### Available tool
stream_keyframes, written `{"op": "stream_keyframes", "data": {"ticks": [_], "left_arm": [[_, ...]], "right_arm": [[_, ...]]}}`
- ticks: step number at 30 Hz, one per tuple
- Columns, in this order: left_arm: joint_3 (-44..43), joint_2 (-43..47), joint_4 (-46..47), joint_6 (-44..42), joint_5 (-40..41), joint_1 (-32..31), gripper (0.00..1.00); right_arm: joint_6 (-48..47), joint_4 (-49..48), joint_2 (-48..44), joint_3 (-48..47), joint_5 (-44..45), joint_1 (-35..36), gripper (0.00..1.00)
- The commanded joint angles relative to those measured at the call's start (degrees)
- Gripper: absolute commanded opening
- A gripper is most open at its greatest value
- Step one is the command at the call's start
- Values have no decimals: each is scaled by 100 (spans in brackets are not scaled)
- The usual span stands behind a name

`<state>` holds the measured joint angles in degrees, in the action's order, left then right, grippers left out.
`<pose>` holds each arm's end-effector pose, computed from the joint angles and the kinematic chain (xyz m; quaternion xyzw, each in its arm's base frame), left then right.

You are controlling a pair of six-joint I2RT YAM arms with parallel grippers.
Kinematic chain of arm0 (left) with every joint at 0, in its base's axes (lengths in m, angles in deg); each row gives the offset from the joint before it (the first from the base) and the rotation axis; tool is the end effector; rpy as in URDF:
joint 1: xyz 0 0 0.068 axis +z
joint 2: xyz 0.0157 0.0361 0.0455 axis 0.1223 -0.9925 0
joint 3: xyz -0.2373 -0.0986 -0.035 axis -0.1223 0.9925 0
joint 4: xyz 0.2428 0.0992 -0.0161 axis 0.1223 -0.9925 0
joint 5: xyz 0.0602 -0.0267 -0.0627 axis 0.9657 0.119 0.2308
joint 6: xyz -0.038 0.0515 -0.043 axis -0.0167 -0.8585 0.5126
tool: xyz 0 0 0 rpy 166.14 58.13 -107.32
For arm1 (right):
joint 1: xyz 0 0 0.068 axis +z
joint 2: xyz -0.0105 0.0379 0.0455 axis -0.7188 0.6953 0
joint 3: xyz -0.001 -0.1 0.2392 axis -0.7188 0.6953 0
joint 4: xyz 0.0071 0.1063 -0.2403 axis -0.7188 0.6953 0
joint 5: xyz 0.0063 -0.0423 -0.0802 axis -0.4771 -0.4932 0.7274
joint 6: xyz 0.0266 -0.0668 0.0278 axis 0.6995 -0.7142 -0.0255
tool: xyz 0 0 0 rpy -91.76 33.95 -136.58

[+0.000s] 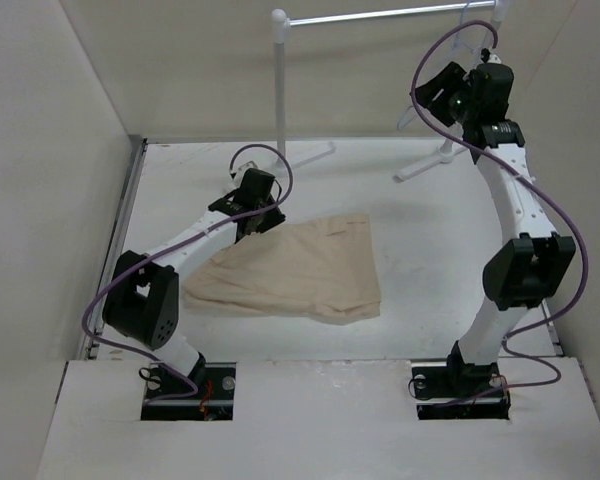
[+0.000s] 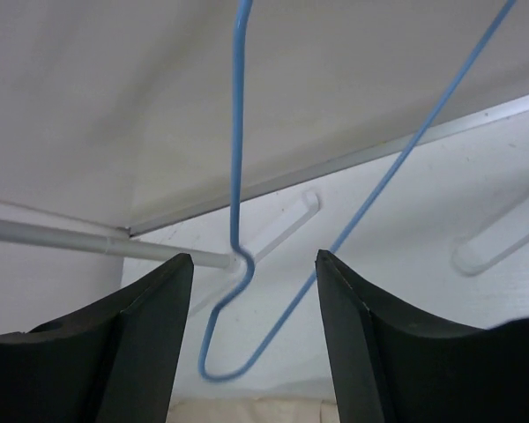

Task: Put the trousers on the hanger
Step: Pick up the hanger from the clothesline.

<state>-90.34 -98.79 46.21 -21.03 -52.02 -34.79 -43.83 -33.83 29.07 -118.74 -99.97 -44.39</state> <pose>0.3392 -0.1706 0.2229 -0.1573 0.8873 -0.2160 0.3758 0.4474 0.0259 0.4063 0.1736 0.7624 0.2811 0.5564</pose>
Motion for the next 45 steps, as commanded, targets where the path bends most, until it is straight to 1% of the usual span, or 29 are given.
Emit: {"op": "stream_keyframes", "data": {"ticks": [1, 2, 3, 5, 6, 7, 9, 12, 16, 19, 21, 24, 27, 30, 33, 36, 40, 42, 44, 45], "left_arm": [[-226, -66, 47, -122, -224, -13, 19], [-244, -93, 47, -131, -250, -13, 20], [-270, -119, 38, -131, -259, -13, 20], [-349, -137, 29, -149, -259, 4, 21], [-402, -146, 12, -175, -259, 22, 21], [-446, -155, 3, -192, -259, 30, 22], [-630, -172, -32, -228, -259, 57, 24], [-1025, -207, -50, -263, -391, 66, 28], [-1842, -304, -85, -272, -663, 4, 33], [-2588, -427, -85, -289, -909, -48, 36], [-3090, -532, -102, -307, -1102, -83, 37], [-3933, -769, -137, -377, -1392, -215, 41], [-4768, -1059, -243, -517, -1656, -435, 48], [-5358, -1358, -287, -649, -1858, -724, 55], [-5728, -1648, -305, -676, -2017, -997, 59], [-5974, -1903, -392, -685, -2149, -1278, 59], [-6142, -2167, -717, -764, -2175, -1568, 57], [-6142, -2255, -919, -843, -2097, -1648, 53], [-6124, -2325, -1112, -869, -1939, -1692, 46], [-6081, -2326, -1165, -887, -1842, -1718, 44]], "right_arm": [[-166, -115, 370, -842, -91, -99, 60], [-149, -150, 511, -1010, -152, -125, 57], [-149, -211, 634, -1150, -222, -134, 50], [-140, -299, 775, -1362, -406, -134, 30], [-140, -360, 776, -1398, -460, -134, 23], [-140, -430, 741, -1424, -547, -126, 18], [-140, -571, 601, -1442, -679, -126, 13], [-175, -625, 390, -1547, -811, -117, 11], [-219, -493, 100, -1583, -1031, -134, 10], [-228, -230, -155, -1312, -1084, -126, 10], [-254, -168, -479, -786, -1032, -108, 10], [-298, -334, -1112, 233, -988, 23, 10], [-298, -431, -1666, 1104, -979, 208, 10], [-316, -378, -2184, 1991, -970, 471, 10], [-342, -326, -2694, 2906, -944, 831, 10], [-333, -273, -3125, 3671, -777, 1156, 10], [-281, -229, -3477, 4278, -610, 1438, 10], [-237, -220, -3583, 4428, -583, 1526, 10], [-219, -194, -3636, 4517, -574, 1597, 10], [-219, -168, -3671, 4552, -548, 1606, 10]]}}
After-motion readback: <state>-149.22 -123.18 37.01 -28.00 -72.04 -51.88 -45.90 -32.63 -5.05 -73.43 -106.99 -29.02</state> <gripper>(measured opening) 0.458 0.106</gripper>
